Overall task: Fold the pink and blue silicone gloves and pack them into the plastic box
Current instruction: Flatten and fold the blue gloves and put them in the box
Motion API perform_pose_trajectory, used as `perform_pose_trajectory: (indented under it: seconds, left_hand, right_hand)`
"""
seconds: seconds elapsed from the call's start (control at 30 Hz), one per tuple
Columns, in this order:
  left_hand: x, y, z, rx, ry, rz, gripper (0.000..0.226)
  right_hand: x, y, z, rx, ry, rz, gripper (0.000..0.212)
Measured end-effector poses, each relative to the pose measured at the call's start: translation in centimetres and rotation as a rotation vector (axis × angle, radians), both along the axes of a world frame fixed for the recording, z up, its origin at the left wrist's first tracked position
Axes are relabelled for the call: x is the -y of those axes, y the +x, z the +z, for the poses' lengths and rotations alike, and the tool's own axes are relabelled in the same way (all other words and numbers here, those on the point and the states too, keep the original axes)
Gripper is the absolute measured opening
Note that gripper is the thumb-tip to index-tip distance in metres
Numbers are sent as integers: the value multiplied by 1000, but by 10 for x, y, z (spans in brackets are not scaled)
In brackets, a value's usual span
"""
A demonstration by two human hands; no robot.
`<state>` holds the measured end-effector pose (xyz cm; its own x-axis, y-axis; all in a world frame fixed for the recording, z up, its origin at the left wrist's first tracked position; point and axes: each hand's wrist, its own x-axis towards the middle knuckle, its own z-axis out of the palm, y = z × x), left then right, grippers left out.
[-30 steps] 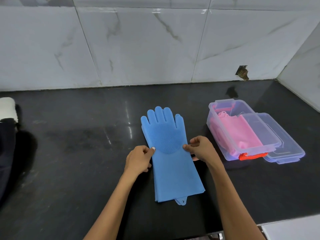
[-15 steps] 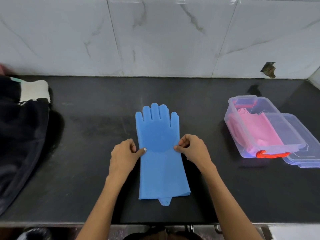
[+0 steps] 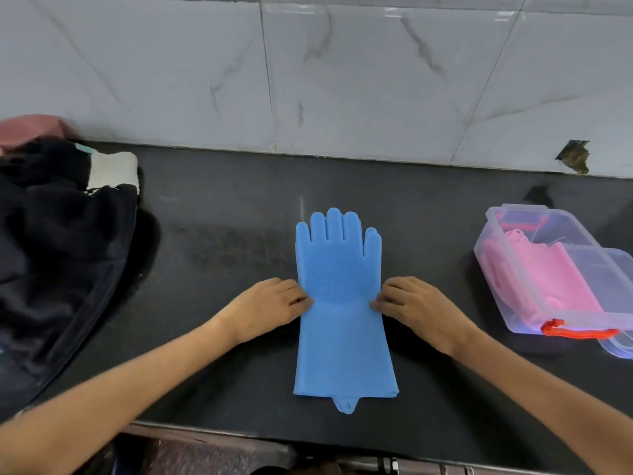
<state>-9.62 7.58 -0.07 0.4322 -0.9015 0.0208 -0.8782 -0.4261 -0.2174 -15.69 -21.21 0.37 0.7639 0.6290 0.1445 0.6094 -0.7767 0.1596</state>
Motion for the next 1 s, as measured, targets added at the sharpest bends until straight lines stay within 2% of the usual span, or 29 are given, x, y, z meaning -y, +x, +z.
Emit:
perform_pose_trajectory:
  seconds: [0.1,0.17,0.27,0.4,0.47,0.53,0.57,0.63,0.73,0.8,0.87,0.93,1.0]
  left_hand:
    - [-5,7,8,186,133,-195,61]
    - [-5,12,11,221,159,-326,56]
    - [-4,17,14,248,187,-447,51]
    - [-3,18,13,280,167,-466,48]
    - [0,17,8,279,115,-398,44]
    - [6,13,3,240,35,-292,36]
    - [9,10,2,197,-6,-228,30]
    - [20,4,2,62,-81,-42,26]
    - [39,5,7,-138,-267,377,36]
    - [48,15,5,-228,-421,748,40]
    - [54,28,2,-402,-578,1005,35]
    - [59,38,1,-544,-632,1151,28]
    - [66,45,1,-590,-599,1246,22]
  right_hand:
    - [6,11,8,-7,-109,147,56]
    - [3,18,10,13,-198,257,60]
    - [1,26,14,4,-261,378,52]
    - [6,29,12,-24,-305,387,46]
    - [5,29,7,-32,-242,352,32]
    - [0,29,6,-59,-141,268,14]
    - [-2,29,6,-78,-85,206,12]
    - [-6,31,6,-225,42,53,27]
    - [-11,38,4,-381,349,-204,19]
    - [-15,47,4,-405,601,-418,28]
    - [-22,59,4,-429,761,-590,34]
    - [-31,68,3,-423,731,-714,36]
    - [-40,73,-3,-392,643,-830,36]
